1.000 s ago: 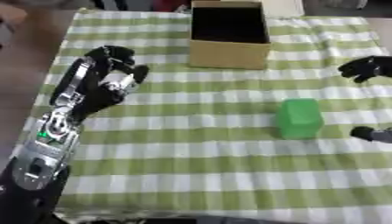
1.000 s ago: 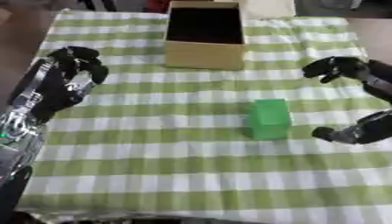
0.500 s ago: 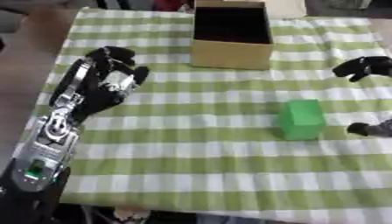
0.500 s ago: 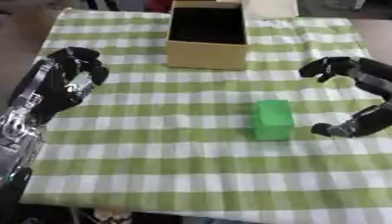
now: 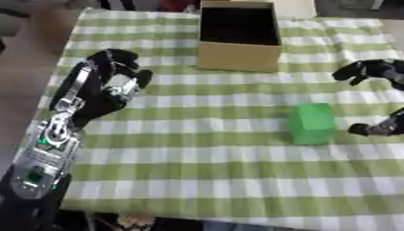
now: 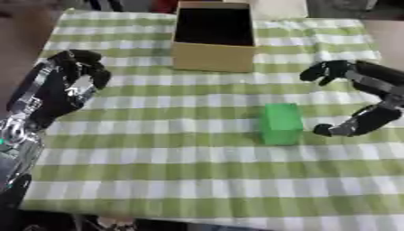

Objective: Pick up objects on the table and place them in the box.

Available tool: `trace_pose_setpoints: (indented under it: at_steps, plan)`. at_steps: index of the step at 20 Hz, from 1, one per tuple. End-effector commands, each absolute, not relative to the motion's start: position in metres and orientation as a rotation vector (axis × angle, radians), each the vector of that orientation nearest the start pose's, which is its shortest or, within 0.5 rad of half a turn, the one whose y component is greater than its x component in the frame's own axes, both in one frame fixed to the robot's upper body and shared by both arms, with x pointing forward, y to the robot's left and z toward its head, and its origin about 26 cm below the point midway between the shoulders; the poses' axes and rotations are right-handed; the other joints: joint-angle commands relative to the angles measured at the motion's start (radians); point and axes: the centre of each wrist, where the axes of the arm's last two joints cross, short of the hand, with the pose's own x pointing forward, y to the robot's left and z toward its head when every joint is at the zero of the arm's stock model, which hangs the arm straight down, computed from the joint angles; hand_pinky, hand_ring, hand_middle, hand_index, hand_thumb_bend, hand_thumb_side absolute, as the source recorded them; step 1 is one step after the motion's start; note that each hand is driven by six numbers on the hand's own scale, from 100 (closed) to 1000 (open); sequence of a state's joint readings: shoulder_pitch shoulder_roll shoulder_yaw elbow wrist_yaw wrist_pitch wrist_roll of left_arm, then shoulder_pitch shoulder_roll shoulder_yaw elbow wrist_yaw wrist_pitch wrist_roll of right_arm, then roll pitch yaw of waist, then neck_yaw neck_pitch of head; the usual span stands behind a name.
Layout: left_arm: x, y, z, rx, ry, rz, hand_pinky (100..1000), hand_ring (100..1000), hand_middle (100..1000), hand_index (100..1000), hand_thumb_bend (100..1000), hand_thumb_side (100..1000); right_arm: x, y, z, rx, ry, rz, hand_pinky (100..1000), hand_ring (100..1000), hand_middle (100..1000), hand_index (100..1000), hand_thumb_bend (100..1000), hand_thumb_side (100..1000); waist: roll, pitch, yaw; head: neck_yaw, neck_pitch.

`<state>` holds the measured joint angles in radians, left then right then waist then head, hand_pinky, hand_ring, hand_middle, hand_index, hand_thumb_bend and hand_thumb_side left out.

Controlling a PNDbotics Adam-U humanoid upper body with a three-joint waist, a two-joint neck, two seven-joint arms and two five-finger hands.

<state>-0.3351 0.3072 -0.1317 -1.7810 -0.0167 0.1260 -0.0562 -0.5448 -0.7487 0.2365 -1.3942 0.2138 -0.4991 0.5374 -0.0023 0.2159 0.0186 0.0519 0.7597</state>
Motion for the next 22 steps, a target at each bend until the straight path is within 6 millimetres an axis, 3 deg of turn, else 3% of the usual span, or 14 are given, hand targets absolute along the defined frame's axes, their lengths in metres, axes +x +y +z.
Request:
trace_pose_setpoints:
  at_steps: [1, 22]
  plan:
    - [0.332, 0.232, 0.157, 0.064, -1.956, -0.512, 892, 604, 584, 715, 516, 398, 0.392, -0.35, 0.185, -0.329, -1.725, 1.687, 774, 869, 866, 901, 502, 241, -0.002, -0.017, 0.001, -0.002, -0.001]
    - [0.333, 0.232, 0.154, 0.059, -1.944, -0.516, 895, 605, 585, 715, 510, 404, 0.405, -0.333, 0.168, -0.265, -1.673, 1.765, 774, 880, 861, 902, 491, 255, -0.003, -0.021, 0.004, -0.006, 0.006]
